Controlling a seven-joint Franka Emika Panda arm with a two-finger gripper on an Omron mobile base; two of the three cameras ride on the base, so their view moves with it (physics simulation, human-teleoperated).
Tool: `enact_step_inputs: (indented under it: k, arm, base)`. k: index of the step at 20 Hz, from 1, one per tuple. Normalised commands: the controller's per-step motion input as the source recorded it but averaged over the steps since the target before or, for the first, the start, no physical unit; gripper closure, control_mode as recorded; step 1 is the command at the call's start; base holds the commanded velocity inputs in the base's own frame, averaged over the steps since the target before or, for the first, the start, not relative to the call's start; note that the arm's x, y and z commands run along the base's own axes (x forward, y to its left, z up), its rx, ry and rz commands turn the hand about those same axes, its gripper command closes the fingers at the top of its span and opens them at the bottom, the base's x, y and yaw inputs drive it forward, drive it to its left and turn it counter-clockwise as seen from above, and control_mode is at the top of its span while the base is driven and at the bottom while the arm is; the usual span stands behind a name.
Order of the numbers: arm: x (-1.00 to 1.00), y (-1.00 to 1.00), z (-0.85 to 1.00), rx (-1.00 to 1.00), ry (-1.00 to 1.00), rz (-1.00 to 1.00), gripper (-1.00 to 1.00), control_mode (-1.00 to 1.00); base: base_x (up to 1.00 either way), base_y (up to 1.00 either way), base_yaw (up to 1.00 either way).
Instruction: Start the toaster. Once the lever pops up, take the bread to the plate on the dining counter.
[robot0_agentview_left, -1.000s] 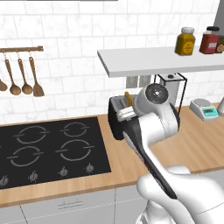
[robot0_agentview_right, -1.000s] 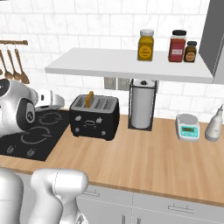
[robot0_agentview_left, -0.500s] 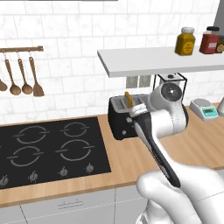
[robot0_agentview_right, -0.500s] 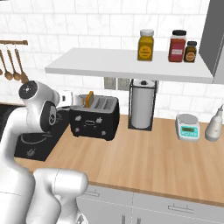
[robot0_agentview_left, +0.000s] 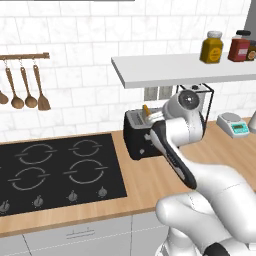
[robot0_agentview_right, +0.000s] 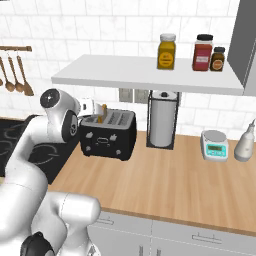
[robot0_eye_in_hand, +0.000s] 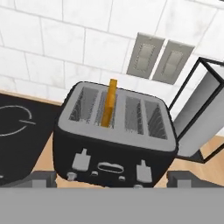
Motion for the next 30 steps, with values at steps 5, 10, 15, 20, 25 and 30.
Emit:
enact_step_inputs:
  k: [5,10,15,20,25,30]
  arm:
    - [0.34,0.0,-0.08,0.1,0.0,-0.09,-1.0,-1.0]
    - [0.23,0.0,-0.21,0.24,0.0,-0.14,-1.0,-1.0]
    - [0.26,0.0,-0.27,0.18,0.0,-0.08,-1.0,-1.0]
    - [0.24,0.0,-0.26,0.02,0.0,0.0,-1.0,-1.0]
    - [0.28,0.0,-0.02,0.0,0.01,0.01,-1.0,-1.0]
    - [0.28,0.0,0.0,0.0,0.01,0.0,-1.0,-1.0]
  base:
    - [0.0,0.0,0.0]
    - [0.0,0.0,0.0]
    - [0.0,0.0,0.0]
    - [0.0,0.0,0.0]
    - [0.0,0.0,0.0]
    - [0.0,0.0,0.0]
